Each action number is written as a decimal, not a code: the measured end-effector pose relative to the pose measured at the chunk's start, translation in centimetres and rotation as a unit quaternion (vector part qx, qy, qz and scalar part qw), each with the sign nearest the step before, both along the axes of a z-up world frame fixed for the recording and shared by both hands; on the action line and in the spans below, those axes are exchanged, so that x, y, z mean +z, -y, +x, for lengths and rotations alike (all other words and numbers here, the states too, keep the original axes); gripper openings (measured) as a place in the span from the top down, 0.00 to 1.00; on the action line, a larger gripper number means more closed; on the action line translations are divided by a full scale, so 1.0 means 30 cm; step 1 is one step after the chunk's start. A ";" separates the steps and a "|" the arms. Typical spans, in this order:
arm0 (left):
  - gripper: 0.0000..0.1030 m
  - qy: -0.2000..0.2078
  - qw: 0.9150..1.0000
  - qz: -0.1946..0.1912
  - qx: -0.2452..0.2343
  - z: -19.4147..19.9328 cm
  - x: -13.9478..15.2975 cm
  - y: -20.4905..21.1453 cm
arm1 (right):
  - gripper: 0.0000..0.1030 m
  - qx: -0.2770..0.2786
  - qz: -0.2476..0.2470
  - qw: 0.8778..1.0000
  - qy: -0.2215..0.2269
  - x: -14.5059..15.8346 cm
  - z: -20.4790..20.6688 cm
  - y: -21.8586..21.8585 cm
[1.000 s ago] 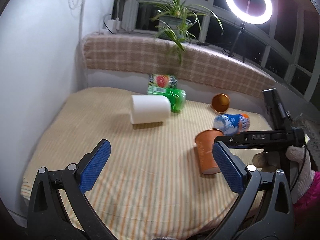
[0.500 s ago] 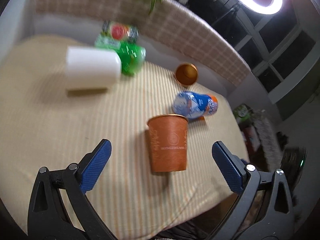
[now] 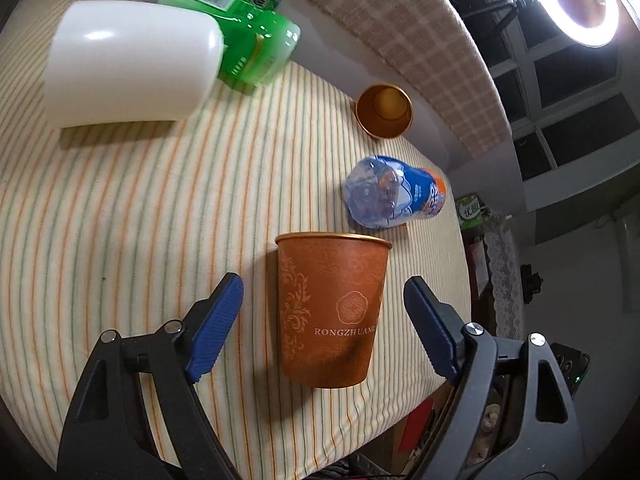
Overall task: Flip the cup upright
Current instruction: 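Bring the left tool to the upright orange cup and grip its rim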
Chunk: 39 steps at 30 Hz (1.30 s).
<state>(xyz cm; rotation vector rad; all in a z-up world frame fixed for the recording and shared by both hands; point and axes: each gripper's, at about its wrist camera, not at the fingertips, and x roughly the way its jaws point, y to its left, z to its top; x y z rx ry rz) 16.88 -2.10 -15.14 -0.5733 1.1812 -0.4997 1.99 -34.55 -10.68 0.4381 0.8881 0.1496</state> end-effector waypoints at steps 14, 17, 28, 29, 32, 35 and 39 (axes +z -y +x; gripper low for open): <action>0.32 -0.021 1.000 -0.004 -0.021 0.049 -0.055 0.048 | 0.27 -0.002 0.003 1.000 -0.012 -0.022 -0.010 0.005; 0.35 -0.016 1.000 -0.003 -0.026 0.045 -0.051 0.056 | 0.27 -0.005 0.004 1.000 -0.013 -0.026 -0.009 0.009; 0.35 0.045 0.998 0.039 -0.024 -0.023 0.028 0.071 | 0.27 0.004 0.004 1.000 -0.012 -0.020 0.000 -0.014; 0.35 0.055 0.997 0.046 -0.023 -0.032 0.039 0.075 | 0.27 0.004 0.005 1.000 -0.013 -0.023 0.000 -0.015; 0.35 0.092 0.993 0.078 -0.015 -0.068 0.075 0.078 | 0.27 0.005 0.006 1.000 -0.016 -0.029 0.003 -0.020; 0.36 0.122 0.987 0.104 -0.007 -0.096 0.098 0.079 | 0.27 0.008 0.009 1.000 -0.017 -0.030 0.001 -0.030; 0.36 0.162 0.976 0.147 -0.001 -0.127 0.123 0.092 | 0.27 0.013 0.007 1.000 -0.016 -0.026 0.000 -0.046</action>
